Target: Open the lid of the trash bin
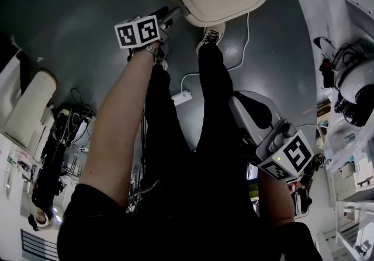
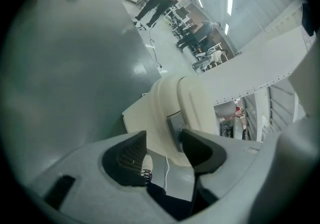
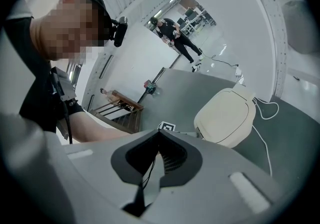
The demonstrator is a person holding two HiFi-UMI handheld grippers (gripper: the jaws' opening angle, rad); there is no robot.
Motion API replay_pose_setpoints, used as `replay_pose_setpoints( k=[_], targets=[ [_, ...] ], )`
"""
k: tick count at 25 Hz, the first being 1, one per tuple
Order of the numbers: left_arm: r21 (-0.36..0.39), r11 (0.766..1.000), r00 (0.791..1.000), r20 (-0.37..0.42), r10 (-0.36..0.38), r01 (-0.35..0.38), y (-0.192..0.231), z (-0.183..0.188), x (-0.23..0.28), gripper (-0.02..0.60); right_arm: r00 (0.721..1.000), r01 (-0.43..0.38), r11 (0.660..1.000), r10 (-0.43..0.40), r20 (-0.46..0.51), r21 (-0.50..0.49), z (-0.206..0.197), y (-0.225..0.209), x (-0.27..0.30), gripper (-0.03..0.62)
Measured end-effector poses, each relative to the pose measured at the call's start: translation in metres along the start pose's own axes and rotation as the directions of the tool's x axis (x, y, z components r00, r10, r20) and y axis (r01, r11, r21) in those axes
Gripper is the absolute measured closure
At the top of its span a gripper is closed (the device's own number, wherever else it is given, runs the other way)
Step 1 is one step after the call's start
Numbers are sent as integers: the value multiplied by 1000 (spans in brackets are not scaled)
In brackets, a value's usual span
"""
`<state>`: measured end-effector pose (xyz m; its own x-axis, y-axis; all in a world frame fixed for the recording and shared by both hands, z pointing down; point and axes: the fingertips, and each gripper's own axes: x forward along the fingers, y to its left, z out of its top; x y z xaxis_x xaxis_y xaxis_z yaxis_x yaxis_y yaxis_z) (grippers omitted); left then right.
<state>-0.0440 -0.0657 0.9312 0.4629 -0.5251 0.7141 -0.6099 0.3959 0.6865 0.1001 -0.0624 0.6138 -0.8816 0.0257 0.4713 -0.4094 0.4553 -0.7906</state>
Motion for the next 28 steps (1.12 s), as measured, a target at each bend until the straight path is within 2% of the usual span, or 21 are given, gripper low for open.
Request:
replay_pose_setpoints(
  k=[12,15,18,21,24,28],
  targets=[
    [4,1000,1000,-8,-1,1,-2,3,-1,361,1000,-15,999,14,-27,-36,-1,11,6,588],
    [40,999,1000,-19,-11,11,-15,4,-2,437,1000,-15,999,14,-27,-50,1,16,6,588],
    [116,993,999,-43,6,-1,-26,1,-8,582,1000,-20,998,18,-19,-65,6,25,7,588],
    [154,988,998,-68,10,1,-28,-6,-25,578,1000,-27,997,27,7,-73,16,40,6,586],
    [152,988,998,-60,-21,30,-36,-4,-56,578,999,-25,994,29,36,-106,29,58,4,588],
    [195,978,996,-51,-70,78,-60,1,-105,578,997,-22,988,32,65,-155,42,88,2,588]
  ],
)
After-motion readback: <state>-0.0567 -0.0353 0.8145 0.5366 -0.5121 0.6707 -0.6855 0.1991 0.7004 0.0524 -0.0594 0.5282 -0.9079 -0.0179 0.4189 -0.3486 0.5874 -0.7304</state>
